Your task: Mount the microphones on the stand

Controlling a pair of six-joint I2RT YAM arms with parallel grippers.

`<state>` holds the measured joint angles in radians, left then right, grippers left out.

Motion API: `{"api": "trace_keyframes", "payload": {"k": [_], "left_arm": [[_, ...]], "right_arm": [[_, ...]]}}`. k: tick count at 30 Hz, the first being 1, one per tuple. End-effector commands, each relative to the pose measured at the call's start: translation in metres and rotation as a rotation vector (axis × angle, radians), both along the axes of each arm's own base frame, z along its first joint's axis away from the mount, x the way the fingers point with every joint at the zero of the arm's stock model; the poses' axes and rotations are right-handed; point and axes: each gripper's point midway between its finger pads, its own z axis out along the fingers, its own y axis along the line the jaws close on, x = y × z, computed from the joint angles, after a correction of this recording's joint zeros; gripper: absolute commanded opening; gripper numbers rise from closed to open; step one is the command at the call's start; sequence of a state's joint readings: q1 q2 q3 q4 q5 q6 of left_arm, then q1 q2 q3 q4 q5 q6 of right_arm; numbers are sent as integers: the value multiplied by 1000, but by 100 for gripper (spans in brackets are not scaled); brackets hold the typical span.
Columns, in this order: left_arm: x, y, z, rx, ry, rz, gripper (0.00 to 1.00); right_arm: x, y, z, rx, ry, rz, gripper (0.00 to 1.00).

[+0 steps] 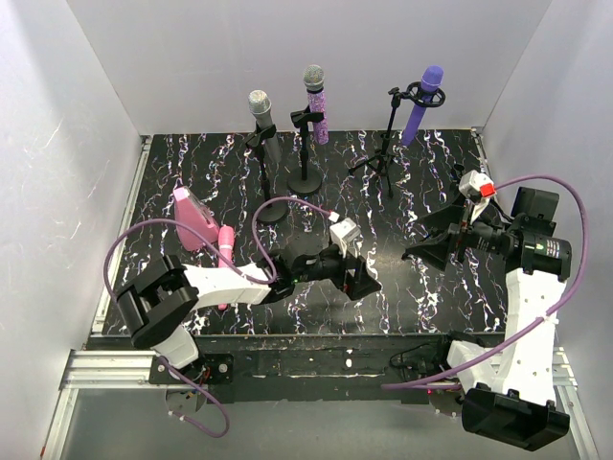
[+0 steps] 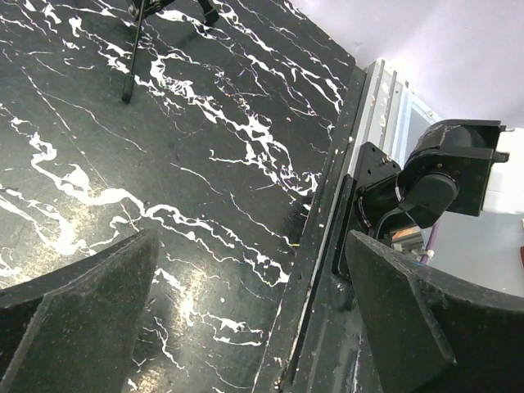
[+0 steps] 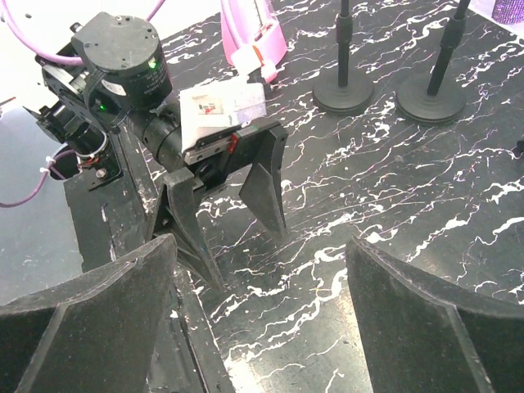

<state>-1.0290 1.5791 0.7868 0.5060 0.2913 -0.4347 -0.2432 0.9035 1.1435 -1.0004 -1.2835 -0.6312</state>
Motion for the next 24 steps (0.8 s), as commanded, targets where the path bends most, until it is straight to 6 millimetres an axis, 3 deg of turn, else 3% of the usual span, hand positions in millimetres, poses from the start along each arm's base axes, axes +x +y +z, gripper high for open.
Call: {"api": "trace_keyframes", "payload": {"k": [1, 24], "left_arm": [[5, -14, 22, -58, -69, 0, 98], [9, -52, 17, -107, -165, -52, 98]], "right_arm": [[-4, 2, 17, 15, -26, 12, 91], [0, -3, 41, -28, -48, -31, 92]]}}
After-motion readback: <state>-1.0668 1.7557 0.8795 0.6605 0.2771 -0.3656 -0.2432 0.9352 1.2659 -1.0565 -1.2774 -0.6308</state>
